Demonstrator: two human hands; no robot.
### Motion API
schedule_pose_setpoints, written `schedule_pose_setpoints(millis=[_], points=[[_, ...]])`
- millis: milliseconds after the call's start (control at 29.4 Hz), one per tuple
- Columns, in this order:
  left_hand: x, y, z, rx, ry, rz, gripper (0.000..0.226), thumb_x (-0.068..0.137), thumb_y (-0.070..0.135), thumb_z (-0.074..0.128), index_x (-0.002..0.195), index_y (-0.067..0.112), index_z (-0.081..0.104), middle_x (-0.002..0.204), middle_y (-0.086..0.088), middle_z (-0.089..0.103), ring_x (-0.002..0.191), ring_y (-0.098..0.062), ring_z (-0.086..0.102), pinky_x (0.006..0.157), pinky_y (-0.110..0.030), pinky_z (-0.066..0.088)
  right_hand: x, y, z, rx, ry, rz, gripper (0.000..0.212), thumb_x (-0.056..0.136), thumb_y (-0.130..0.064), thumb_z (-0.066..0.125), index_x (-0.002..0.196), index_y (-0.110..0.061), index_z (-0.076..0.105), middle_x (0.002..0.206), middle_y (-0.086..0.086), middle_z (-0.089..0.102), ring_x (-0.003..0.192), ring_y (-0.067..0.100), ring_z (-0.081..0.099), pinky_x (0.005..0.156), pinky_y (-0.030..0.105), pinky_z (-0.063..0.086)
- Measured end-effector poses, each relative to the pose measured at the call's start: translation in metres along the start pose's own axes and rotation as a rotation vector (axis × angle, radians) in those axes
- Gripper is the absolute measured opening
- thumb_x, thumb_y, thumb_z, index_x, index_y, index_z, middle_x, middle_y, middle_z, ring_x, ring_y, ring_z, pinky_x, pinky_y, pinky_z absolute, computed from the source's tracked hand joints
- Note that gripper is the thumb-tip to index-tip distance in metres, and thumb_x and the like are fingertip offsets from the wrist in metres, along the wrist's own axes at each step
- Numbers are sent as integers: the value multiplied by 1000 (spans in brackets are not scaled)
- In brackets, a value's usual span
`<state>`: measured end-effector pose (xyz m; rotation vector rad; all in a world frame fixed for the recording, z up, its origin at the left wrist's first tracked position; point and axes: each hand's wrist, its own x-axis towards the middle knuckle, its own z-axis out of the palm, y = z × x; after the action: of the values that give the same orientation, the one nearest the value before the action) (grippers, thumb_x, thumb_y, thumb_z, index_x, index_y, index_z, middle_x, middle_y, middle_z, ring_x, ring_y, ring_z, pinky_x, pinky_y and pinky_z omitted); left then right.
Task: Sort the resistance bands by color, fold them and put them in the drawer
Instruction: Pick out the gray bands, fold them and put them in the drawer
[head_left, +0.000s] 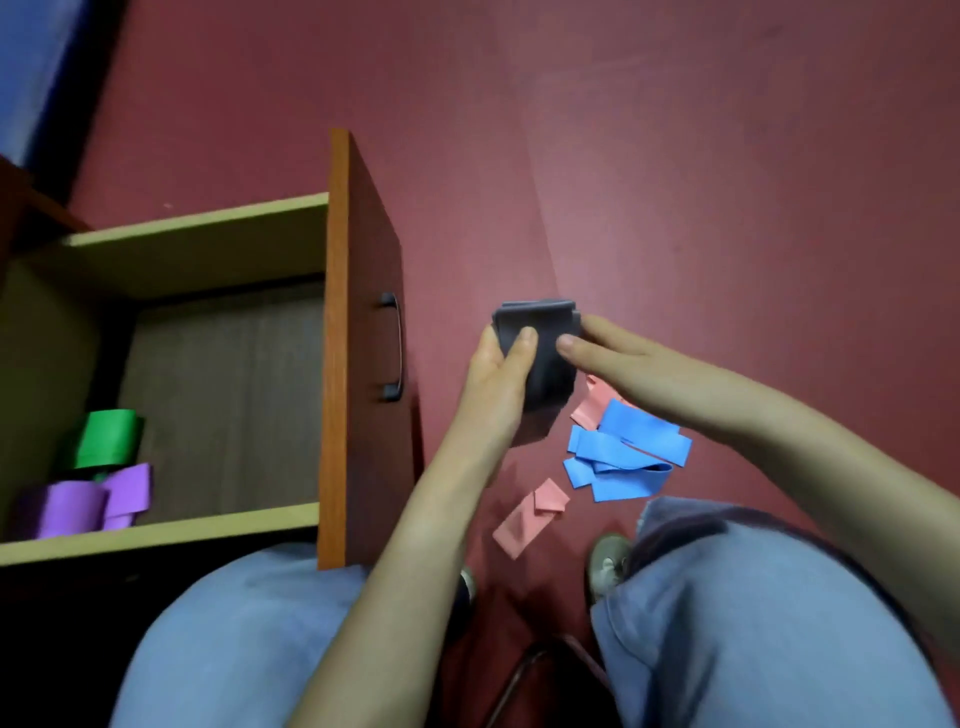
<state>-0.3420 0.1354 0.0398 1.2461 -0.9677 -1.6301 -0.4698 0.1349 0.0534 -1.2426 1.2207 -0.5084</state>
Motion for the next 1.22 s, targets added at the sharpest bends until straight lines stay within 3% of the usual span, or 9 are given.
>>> schedule_pose_setpoints(millis=[204, 306, 510, 612, 747, 883, 1019, 1155, 1223], points=[[-60, 48, -1, -57, 17, 113, 20, 98, 16, 30, 116, 18, 39, 97, 5, 55, 85, -2, 56, 67, -3, 47, -45, -56, 59, 45, 132, -130, 34, 92, -40, 38, 123, -27, 34, 134, -1, 43, 122, 10, 44, 108, 37, 34], [-81, 63, -11, -21, 17, 170, 23, 98, 16, 33, 120, 19, 38, 100, 6, 55, 84, 3, 54, 67, -3, 47, -65, -78, 70, 27, 119, -186, 31, 94, -31, 35, 125, -27, 36, 132, -2, 46, 120, 8, 45, 105, 32, 35], [-122, 87, -22, 78, 46, 311, 25, 92, 1, 42, 88, 24, 51, 89, 6, 60, 83, -5, 58, 78, -21, 48, -97, -97, 85, -156, 333, -364, 36, 87, -1, 44, 111, -24, 56, 95, -3, 64, 85, 19, 60, 82, 36, 51], [-145, 95, -39, 102, 23, 343, 21, 88, 8, 53, 103, 24, 50, 103, -3, 61, 96, -9, 59, 86, -25, 50, -113, -107, 96, -49, 281, -441, 35, 88, 3, 47, 96, -29, 58, 78, -9, 59, 62, 0, 57, 58, 20, 54], [-176, 96, -60, 173, -59, 185, 14, 92, 22, 46, 105, 25, 51, 103, 3, 61, 102, -13, 58, 86, -25, 47, -130, -126, 106, 54, 262, -518, 34, 88, 6, 46, 94, -26, 58, 78, -5, 57, 57, -2, 59, 52, 16, 53], [-200, 95, -72, 272, -93, 145, 16, 90, 30, 48, 96, 21, 60, 91, 2, 67, 88, -11, 64, 75, -21, 50, -142, -131, 117, 28, 251, -566, 33, 87, 4, 49, 95, -26, 59, 82, -7, 59, 61, -5, 59, 55, 15, 53], [-220, 94, -75, 224, -45, 105, 15, 88, 28, 54, 85, 18, 65, 73, 3, 67, 61, -8, 62, 54, -20, 45, -161, -121, 123, -115, 349, -686, 31, 81, 1, 59, 99, -25, 61, 91, -11, 57, 80, -12, 56, 76, 8, 47], [-234, 85, -73, 126, 18, 24, 15, 82, 26, 64, 80, 13, 72, 85, -10, 70, 84, -27, 62, 78, -37, 44, -176, -92, 131, -544, 495, -809, 33, 75, -10, 56, 102, -28, 66, 109, -8, 54, 105, 9, 47, 91, 5, 31], [-237, 81, -70, 110, 37, -1, 14, 86, 19, 59, 80, 15, 71, 84, -7, 69, 84, -23, 62, 77, -33, 46, -176, -83, 132, -688, 569, -894, 34, 75, -9, 51, 101, -21, 70, 111, 1, 59, 108, 18, 42, 93, 14, 31]])
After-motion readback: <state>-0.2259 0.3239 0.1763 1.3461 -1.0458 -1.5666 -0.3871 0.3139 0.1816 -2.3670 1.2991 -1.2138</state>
